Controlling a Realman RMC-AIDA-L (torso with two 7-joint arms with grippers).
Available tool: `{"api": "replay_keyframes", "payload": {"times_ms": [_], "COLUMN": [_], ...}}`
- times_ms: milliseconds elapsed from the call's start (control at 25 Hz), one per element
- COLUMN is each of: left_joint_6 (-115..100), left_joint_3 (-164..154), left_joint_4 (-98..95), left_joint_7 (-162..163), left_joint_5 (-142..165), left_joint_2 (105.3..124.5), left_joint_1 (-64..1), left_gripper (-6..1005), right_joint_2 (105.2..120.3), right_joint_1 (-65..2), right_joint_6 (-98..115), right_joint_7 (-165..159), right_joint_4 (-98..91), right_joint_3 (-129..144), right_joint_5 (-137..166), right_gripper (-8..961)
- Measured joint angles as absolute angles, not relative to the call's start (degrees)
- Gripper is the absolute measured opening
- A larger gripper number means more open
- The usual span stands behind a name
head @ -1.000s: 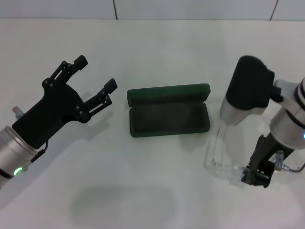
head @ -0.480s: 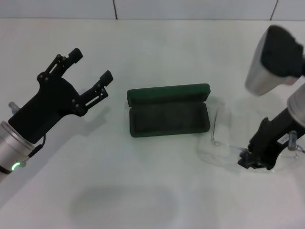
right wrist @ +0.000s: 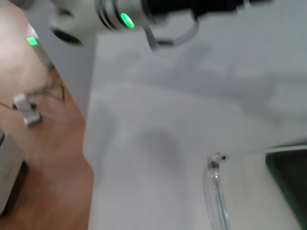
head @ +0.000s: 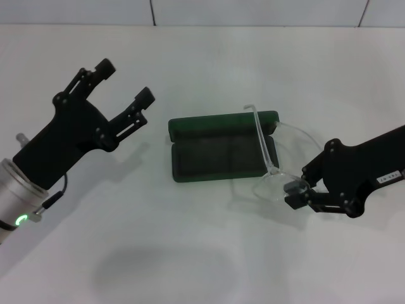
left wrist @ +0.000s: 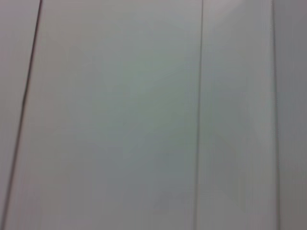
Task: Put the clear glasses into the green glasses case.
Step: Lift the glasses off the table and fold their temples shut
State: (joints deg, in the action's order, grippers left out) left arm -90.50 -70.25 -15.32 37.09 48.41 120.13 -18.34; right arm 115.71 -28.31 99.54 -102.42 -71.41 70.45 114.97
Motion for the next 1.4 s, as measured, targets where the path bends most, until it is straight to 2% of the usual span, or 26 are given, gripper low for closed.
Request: {"api": "replay_keyframes", "payload": {"times_ms": [680,1400], "left_joint_6": [-98.73,-101.68], "left_joint_3": [-75.79,-79.56], "left_joint_4": [-15.42,-15.31], "left_joint_7": [49.07,46.24], "left_joint_5": [54.23,55.06], "left_joint_2": [119.71,120.31], "left_joint_1": [-25.62,-26.00], "left_gripper": [875,875], "right_joint_2": [116.04,116.19], "right_joint_1": [-28.00,-29.62], "right_joint_6": [99.07,89.76], "right_joint_7": [-57.50,-53.13], "right_joint_4": [-51.79,-48.75], "right_joint_3": [69.77,75.44], "right_joint_5": [97.66,96.46], "right_gripper": [123,122]}}
